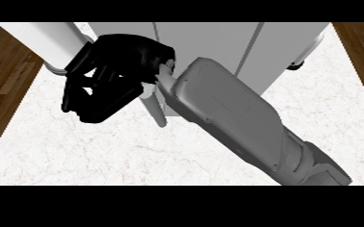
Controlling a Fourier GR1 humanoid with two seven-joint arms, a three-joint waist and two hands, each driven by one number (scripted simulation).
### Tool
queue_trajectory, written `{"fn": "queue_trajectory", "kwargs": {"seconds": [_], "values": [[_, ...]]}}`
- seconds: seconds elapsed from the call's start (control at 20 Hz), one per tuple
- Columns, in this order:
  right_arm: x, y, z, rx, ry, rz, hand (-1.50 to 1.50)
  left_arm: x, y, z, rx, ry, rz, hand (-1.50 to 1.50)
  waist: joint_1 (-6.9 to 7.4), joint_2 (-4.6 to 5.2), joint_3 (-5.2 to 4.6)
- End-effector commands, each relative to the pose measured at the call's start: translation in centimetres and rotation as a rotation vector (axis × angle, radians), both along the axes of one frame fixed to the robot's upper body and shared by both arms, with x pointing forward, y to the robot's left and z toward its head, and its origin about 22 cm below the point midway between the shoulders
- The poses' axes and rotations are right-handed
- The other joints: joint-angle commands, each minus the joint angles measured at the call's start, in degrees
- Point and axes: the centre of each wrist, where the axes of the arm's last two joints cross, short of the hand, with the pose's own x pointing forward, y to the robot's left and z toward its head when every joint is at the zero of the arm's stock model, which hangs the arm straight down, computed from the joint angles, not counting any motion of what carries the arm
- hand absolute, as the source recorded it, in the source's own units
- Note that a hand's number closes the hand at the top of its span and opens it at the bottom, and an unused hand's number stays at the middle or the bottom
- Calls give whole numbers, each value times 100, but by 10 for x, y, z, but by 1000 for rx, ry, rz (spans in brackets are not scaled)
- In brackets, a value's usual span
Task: Pick up the wine, place it into the cabinet and close the cabinet
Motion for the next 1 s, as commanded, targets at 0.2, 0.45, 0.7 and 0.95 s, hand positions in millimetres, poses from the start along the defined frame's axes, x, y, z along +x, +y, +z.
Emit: {"fn": "queue_trajectory", "kwargs": {"seconds": [0.2, 0.45, 0.7, 0.95], "values": [[39, -11, -28, 32, 149, 67, 150, -13, 19, 7, -27, -40, -20, -150, -20, -32, 8], [57, -19, -26, 108, 176, 79, 150, -17, 21, -4, -11, -34, -3, -150, -94, -20, 2], [72, -36, -36, 136, 218, 38, 150, -6, 10, 2, -15, -55, 7, -150, -137, -11, 5], [88, -63, -38, 164, 170, -93, 150, -4, 7, 4, -19, -43, -30, -150, -56, 28, 4]]}}
